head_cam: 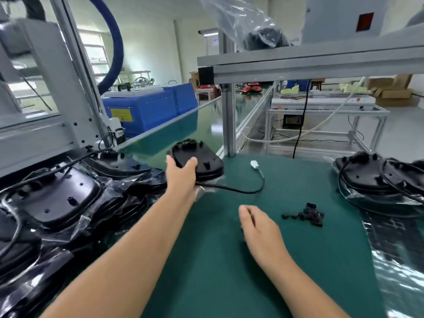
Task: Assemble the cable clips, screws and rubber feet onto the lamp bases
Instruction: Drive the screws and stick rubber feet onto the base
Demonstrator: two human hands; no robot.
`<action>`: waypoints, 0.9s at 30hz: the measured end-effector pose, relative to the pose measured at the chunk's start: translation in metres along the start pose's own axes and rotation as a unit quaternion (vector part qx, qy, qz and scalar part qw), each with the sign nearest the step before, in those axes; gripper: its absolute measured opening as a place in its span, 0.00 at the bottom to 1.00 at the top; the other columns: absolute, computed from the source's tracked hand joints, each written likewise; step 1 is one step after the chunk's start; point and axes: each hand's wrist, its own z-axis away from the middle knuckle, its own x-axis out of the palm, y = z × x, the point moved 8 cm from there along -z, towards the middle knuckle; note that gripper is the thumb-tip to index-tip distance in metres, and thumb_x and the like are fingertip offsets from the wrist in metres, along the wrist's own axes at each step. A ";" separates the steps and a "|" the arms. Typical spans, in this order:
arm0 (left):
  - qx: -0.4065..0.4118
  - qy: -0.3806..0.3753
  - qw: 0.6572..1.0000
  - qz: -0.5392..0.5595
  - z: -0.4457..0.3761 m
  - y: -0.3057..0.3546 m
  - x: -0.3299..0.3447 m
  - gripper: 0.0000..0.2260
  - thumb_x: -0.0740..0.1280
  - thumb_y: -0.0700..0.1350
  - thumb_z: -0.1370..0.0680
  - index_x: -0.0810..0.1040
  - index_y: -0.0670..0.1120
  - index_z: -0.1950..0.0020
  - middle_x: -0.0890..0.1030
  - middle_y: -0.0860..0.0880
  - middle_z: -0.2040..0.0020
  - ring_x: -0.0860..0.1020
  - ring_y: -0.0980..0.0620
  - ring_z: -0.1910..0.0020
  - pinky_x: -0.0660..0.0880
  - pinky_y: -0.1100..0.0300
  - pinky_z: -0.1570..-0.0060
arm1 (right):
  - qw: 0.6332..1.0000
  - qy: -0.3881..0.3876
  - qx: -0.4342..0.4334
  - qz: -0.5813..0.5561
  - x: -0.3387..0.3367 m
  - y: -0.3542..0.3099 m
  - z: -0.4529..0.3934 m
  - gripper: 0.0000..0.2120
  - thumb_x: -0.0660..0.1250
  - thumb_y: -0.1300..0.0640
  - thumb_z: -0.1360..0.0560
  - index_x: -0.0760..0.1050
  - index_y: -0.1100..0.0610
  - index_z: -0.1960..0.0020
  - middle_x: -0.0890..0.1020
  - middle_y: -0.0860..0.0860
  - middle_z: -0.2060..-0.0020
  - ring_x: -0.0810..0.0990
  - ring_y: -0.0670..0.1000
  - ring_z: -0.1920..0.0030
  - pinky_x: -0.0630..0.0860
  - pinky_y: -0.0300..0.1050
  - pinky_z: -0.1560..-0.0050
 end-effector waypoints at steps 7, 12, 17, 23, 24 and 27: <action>0.011 0.176 0.924 -0.341 -0.088 0.029 -0.014 0.34 0.60 0.44 0.19 0.40 0.44 0.21 0.58 0.36 0.25 0.70 0.40 0.40 0.67 0.53 0.41 | 0.997 -0.017 -0.023 0.074 0.001 0.007 0.000 0.15 0.54 0.43 0.20 0.74 0.49 0.57 0.78 0.45 0.59 0.74 0.40 0.54 0.69 0.32 0.54; -0.031 0.183 0.895 -0.405 -0.134 0.007 -0.026 0.31 0.58 0.44 0.18 0.44 0.42 0.21 0.53 0.38 0.22 0.59 0.37 0.26 0.59 0.46 0.29 | 0.996 -0.013 -0.033 0.078 0.001 0.007 -0.002 0.11 0.57 0.45 0.19 0.74 0.44 0.57 0.77 0.43 0.58 0.73 0.37 0.51 0.68 0.29 0.53; -0.068 0.176 0.877 -0.442 -0.154 -0.005 -0.014 0.35 0.61 0.40 0.20 0.41 0.42 0.21 0.51 0.31 0.24 0.61 0.34 0.27 0.62 0.46 0.31 | 0.996 -0.007 -0.039 0.075 0.000 0.007 -0.005 0.10 0.58 0.47 0.19 0.76 0.46 0.53 0.78 0.43 0.56 0.73 0.38 0.51 0.69 0.30 0.51; -0.019 0.185 0.791 -0.582 -0.153 0.004 -0.015 0.27 0.54 0.40 0.18 0.44 0.34 0.23 0.47 0.35 0.22 0.47 0.39 0.22 0.45 0.50 0.24 | 0.996 -0.003 -0.039 0.074 0.000 0.007 -0.006 0.09 0.59 0.48 0.19 0.76 0.46 0.54 0.78 0.43 0.57 0.73 0.37 0.50 0.68 0.29 0.51; -0.014 0.185 0.781 -0.596 -0.150 0.003 -0.016 0.26 0.51 0.40 0.17 0.45 0.34 0.23 0.47 0.36 0.22 0.46 0.39 0.22 0.44 0.50 0.24 | 0.996 -0.002 -0.039 0.075 0.000 0.007 -0.006 0.09 0.59 0.48 0.20 0.76 0.46 0.54 0.78 0.43 0.57 0.73 0.37 0.50 0.68 0.28 0.51; 0.106 0.155 0.633 -0.751 -0.141 0.005 0.004 0.26 0.54 0.43 0.20 0.55 0.36 0.23 0.52 0.36 0.22 0.49 0.37 0.23 0.46 0.44 0.25 | 0.996 0.001 -0.040 0.075 0.001 0.007 -0.005 0.09 0.59 0.47 0.20 0.76 0.46 0.56 0.78 0.43 0.57 0.74 0.38 0.50 0.69 0.29 0.51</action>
